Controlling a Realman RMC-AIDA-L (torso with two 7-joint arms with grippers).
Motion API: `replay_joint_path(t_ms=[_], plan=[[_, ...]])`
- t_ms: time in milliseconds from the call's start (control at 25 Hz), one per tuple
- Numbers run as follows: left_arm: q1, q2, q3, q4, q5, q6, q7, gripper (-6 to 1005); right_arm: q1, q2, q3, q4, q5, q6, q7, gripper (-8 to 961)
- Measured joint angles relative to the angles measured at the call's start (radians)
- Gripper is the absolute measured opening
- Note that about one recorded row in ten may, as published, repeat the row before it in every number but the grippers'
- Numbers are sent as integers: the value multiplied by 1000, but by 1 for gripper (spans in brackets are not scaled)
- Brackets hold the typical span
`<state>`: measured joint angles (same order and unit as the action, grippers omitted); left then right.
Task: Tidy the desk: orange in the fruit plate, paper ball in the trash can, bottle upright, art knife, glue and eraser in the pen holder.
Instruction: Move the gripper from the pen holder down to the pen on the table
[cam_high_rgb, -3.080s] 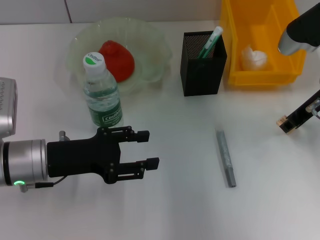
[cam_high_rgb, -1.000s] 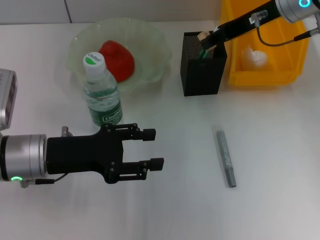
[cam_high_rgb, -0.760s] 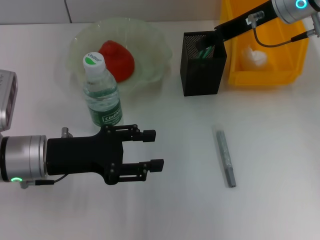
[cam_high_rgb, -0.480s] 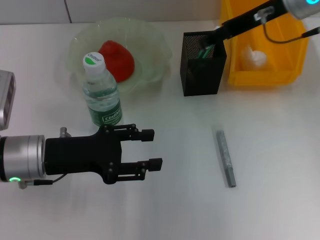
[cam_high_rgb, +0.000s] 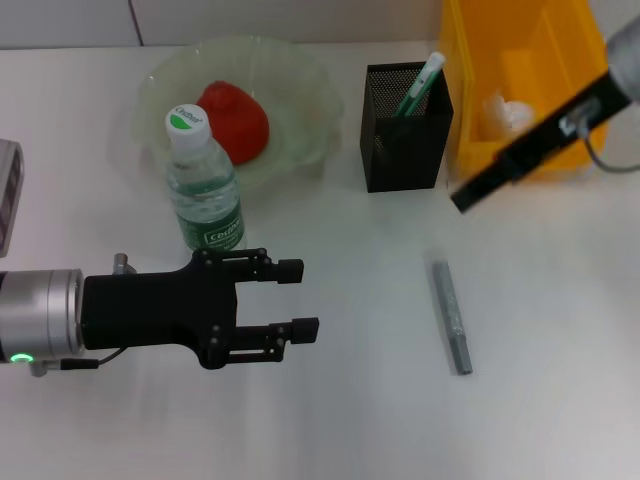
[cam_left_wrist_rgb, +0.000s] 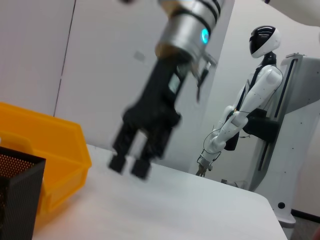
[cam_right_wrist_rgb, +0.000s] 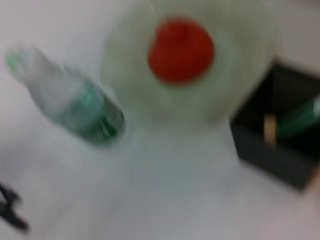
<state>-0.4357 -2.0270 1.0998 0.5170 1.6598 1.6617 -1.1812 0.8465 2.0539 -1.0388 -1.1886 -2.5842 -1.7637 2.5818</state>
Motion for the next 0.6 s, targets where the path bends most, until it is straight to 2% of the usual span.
replay_joint_path(t_ms=[80, 160, 400, 600], plan=[[-5, -4, 2, 0, 0, -1, 0, 688, -2, 22, -33, 6, -57, 6, 12, 633], [-6, -6, 3, 0, 0, -2, 0, 688, -2, 31, -89, 29, -78, 31, 44, 632], [-6, -7, 3, -2, 0, -8, 4, 687, 10, 30, -324, 83, -77, 129, 167, 628], [2, -7, 3, -5, 0, -9, 12, 687, 24, 33, -417, 110, -70, 173, 217, 625]])
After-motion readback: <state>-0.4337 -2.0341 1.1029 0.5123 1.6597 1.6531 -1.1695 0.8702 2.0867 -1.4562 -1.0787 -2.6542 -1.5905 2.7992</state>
